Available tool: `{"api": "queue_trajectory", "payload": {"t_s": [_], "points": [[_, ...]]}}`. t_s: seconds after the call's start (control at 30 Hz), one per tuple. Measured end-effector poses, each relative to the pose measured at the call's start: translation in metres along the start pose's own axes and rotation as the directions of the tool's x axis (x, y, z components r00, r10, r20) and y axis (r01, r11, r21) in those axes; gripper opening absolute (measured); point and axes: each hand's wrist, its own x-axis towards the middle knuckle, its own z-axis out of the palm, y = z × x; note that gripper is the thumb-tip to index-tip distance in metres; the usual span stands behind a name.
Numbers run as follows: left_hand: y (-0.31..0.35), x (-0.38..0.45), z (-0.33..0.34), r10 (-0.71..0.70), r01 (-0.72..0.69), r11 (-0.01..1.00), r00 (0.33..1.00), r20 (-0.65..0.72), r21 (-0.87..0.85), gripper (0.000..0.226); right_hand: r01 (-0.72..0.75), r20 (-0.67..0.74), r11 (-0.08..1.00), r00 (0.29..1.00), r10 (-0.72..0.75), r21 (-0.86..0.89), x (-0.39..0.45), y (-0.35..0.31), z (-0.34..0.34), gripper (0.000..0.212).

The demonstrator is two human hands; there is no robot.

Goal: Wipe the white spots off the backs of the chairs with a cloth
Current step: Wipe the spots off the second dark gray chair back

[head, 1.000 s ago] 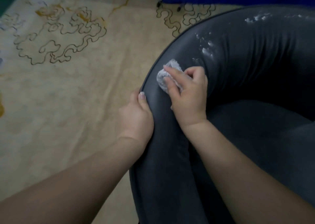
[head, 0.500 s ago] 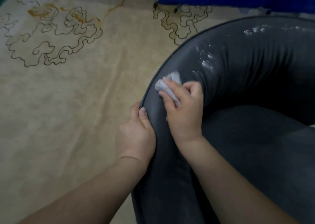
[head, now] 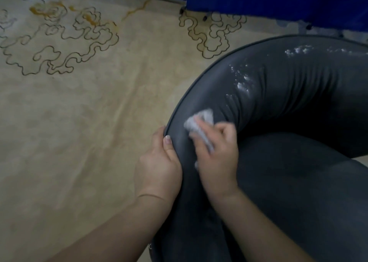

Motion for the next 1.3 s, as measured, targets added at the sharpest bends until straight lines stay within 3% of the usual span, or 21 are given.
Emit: {"api": "queue_trajectory", "payload": {"t_s": [0.13, 0.3, 0.5, 0.63, 0.7, 0.8, 0.9, 1.0, 1.2, 1.3], "points": [[0.0, 0.0, 0.0, 0.009, -0.009, 1.0, 1.0, -0.001, 0.023, 0.056, 0.094, 0.07, 0.994, 0.994, -0.089, -0.063, 0.016, 0.005, -0.004, 0.031], [0.001, 0.0, 0.0, 0.017, -0.017, 1.0, 0.999, -0.035, 0.014, 0.053, 0.025, -0.075, 0.988, 0.996, -0.037, -0.155, 0.082, 0.014, 0.004, 0.029], [-0.002, -0.001, 0.0, 0.012, -0.012, 1.0, 1.0, -0.018, -0.006, 0.057, -0.027, 0.003, 0.999, 1.0, 0.027, 0.034, -0.008, 0.007, -0.007, 0.032], [-0.001, 0.001, -0.001, -0.003, 0.003, 1.0, 1.0, 0.0, 0.015, 0.055, 0.111, 0.063, 0.989, 0.992, -0.105, -0.1, 0.025, 0.012, -0.008, 0.031], [0.0, 0.001, -0.002, -0.013, 0.013, 1.0, 1.0, 0.011, 0.015, 0.053, 0.131, 0.005, 0.972, 0.991, -0.133, -0.194, 0.063, 0.016, -0.006, 0.031], [0.0, 0.0, -0.003, -0.032, 0.031, 0.999, 0.999, 0.029, 0.021, 0.047, 0.05, -0.072, 0.979, 0.995, -0.065, -0.196, 0.087, 0.019, -0.003, 0.03], [0.002, -0.002, -0.004, -0.026, 0.025, 0.999, 0.999, 0.047, 0.019, 0.04, -0.04, -0.093, 0.997, 0.995, 0.034, -0.058, 0.046, 0.013, 0.001, 0.032], [0.006, -0.002, -0.005, -0.006, 0.002, 0.999, 0.996, 0.092, 0.045, 0.049, -0.121, -0.077, 0.992, 0.989, 0.124, 0.045, 0.009, 0.005, 0.001, 0.031], [0.008, 0.004, -0.014, 0.016, 0.007, 0.996, 0.969, 0.247, -0.093, 0.056, -0.117, -0.148, 0.989, 0.984, 0.103, -0.09, 0.032, 0.003, 0.003, 0.028], [0.016, 0.043, -0.011, 0.1, -0.081, 0.994, 0.941, 0.323, -0.074, 0.055, -0.133, -0.215, 0.986, 0.971, 0.109, -0.104, 0.024, 0.005, 0.008, 0.03]]}}
